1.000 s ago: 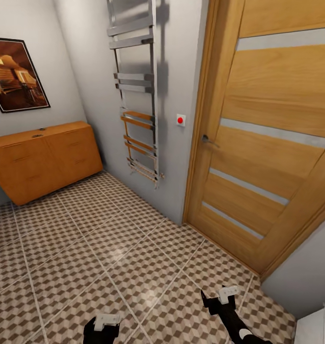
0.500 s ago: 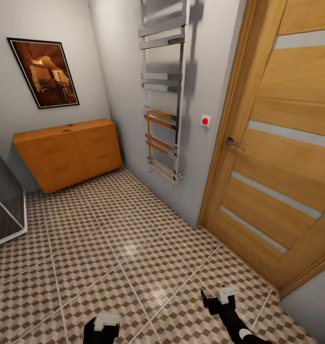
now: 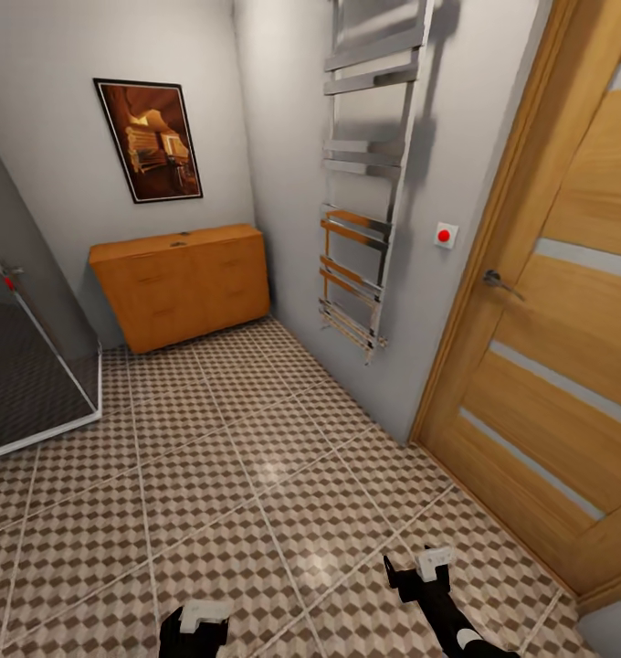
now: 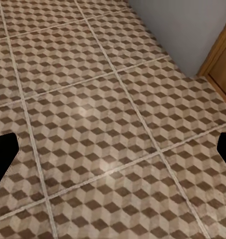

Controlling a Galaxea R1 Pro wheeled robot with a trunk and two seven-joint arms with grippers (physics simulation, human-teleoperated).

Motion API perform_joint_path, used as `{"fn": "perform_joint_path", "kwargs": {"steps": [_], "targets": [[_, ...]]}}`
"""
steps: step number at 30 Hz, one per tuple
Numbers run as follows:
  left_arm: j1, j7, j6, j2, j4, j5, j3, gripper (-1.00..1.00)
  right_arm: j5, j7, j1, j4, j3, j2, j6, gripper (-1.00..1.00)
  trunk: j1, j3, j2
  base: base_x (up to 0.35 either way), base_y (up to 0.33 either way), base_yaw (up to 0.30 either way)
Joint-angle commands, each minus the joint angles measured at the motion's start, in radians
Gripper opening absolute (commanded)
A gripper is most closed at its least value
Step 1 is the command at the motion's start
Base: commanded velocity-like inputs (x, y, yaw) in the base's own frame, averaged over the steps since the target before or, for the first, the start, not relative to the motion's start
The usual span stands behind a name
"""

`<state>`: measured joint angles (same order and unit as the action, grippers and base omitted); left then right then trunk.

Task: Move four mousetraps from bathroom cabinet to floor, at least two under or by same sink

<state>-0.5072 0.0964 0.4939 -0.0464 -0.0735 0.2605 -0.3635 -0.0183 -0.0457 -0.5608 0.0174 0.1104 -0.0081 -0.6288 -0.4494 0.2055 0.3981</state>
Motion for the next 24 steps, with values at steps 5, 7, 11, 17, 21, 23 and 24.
{"fn": "perform_joint_path", "kwargs": {"steps": [5, 7, 11, 17, 21, 23, 24], "targets": [[-0.002, 0.003, 0.006, -0.001, -0.005, 0.005, -0.008, 1.00, -0.002, 0.000, -0.001, -0.001, 0.003, -0.001, -0.003, 1.00, -0.001, 0.000, 0.002, 0.000, 0.000, 0.284], [-0.002, 0.003, 0.006, -0.001, -0.005, 0.005, -0.008, 1.00, -0.002, 0.000, -0.001, -0.001, 0.003, -0.001, -0.003, 1.00, -0.001, -0.002, 0.002, 0.000, 0.000, 0.284], [-0.002, 0.003, 0.006, -0.001, -0.005, 0.005, -0.009, 1.00, -0.002, 0.000, -0.001, -0.001, 0.003, 0.000, -0.003, 1.00, -0.001, -0.004, 0.002, 0.000, 0.000, 0.284], [-0.002, 0.003, 0.006, -0.001, -0.005, 0.005, -0.009, 1.00, -0.002, 0.000, -0.001, -0.001, 0.003, -0.001, -0.003, 1.00, -0.001, -0.007, 0.002, 0.000, 0.000, 0.283], [-0.002, 0.003, 0.006, -0.001, -0.005, 0.005, -0.009, 1.00, -0.002, 0.000, -0.001, -0.001, 0.003, 0.000, -0.003, 1.00, -0.001, -0.009, 0.002, 0.000, 0.000, 0.283], [-0.002, 0.003, 0.006, -0.001, -0.005, 0.005, -0.009, 1.00, -0.002, 0.000, -0.001, -0.001, 0.003, 0.000, -0.003, 1.00, -0.001, -0.011, 0.002, 0.000, 0.000, 0.283], [-0.002, 0.003, 0.006, -0.001, -0.005, 0.005, -0.009, 1.00, -0.002, 0.000, -0.001, -0.001, 0.003, 0.000, -0.003, 1.00, -0.001, -0.011, 0.002, 0.000, 0.000, 0.283]]}}
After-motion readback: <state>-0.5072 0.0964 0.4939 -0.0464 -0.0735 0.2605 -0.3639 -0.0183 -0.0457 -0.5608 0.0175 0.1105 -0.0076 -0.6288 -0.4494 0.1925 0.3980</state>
